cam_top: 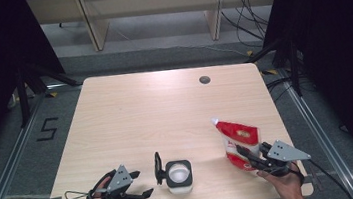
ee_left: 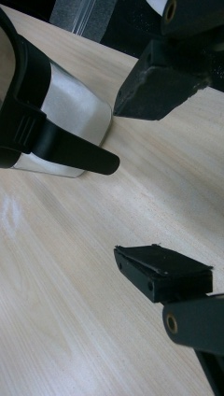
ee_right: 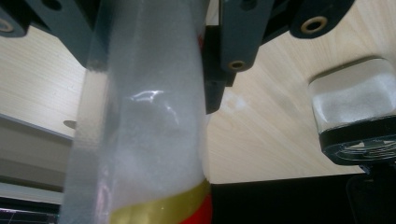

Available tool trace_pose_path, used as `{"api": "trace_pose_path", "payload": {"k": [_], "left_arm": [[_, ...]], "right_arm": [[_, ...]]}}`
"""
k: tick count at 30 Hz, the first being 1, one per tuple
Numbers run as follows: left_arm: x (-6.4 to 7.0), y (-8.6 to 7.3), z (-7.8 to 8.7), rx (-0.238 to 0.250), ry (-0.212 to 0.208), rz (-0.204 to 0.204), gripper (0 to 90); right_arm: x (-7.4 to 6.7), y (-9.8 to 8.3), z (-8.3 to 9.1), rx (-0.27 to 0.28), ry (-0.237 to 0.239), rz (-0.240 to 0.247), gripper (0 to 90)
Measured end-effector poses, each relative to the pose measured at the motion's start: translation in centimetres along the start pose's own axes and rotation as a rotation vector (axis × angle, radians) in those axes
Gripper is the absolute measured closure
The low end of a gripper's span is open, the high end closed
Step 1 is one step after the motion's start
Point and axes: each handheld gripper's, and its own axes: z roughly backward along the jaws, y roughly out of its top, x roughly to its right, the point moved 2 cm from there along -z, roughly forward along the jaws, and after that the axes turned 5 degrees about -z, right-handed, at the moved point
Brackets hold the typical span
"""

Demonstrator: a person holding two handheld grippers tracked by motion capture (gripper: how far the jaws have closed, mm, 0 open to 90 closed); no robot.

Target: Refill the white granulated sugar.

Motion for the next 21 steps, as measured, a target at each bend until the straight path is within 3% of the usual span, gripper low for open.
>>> {"api": "trace_pose_path", "payload": {"k": [1,2,3,4,8,9,10,12,13,14,15,16,17,18,21], "left_arm": [[0.0,0.0,0.0,0.0,0.0,0.002,26.1],[0.0,0.0,0.0,0.001,0.002,0.009,26.1],[0.0,0.0,0.0,-0.004,0.004,0.003,26.1],[0.2,0.0,-0.1,0.018,-0.002,0.024,26.1],[-0.1,0.0,0.0,-0.003,0.0,-0.022,26.1],[-0.1,0.0,0.0,0.0,-0.001,-0.017,26.1],[0.0,0.0,0.0,0.0,0.001,-0.003,26.1],[0.0,0.0,0.0,0.003,0.001,-0.003,26.1],[0.0,0.0,0.0,-0.006,0.004,-0.006,26.1],[0.0,0.0,0.0,-0.003,0.001,-0.005,26.1],[0.2,0.0,-0.1,0.017,-0.002,0.022,26.1],[0.1,0.0,-0.1,0.015,-0.002,0.019,26.1],[0.1,0.0,-0.1,0.016,-0.001,0.021,26.1],[0.2,0.0,-0.1,0.015,-0.001,0.023,26.1],[0.1,0.0,-0.1,0.015,-0.002,0.014,26.1]], "right_arm": [[-0.1,0.0,0.1,-0.012,-0.001,-0.015,69.0],[0.1,0.0,0.0,0.014,-0.013,0.015,69.1],[-0.1,0.0,0.1,-0.005,0.001,-0.015,69.1],[-0.2,-0.1,0.1,0.012,-0.017,-0.019,69.1],[-0.2,-0.1,0.5,-0.016,-0.013,-0.017,69.2],[0.0,-0.1,0.5,-0.01,-0.01,-0.004,69.2],[-0.2,-0.1,0.6,-0.025,-0.007,-0.03,69.2],[0.1,-0.2,0.7,-0.009,-0.01,0.006,69.3],[-0.2,-0.3,0.8,-0.037,-0.001,-0.047,69.3],[0.0,-0.3,0.9,-0.029,-0.012,-0.029,69.3],[0.1,-0.3,0.9,-0.023,-0.007,-0.004,69.3],[0.1,-0.3,0.9,-0.027,0.012,-0.014,69.3],[0.0,-0.3,1.0,-0.032,-0.011,-0.026,69.3],[0.0,-0.4,1.1,-0.029,-0.015,-0.008,69.3],[0.0,-0.3,1.1,-0.028,-0.007,-0.026,69.2]]}}
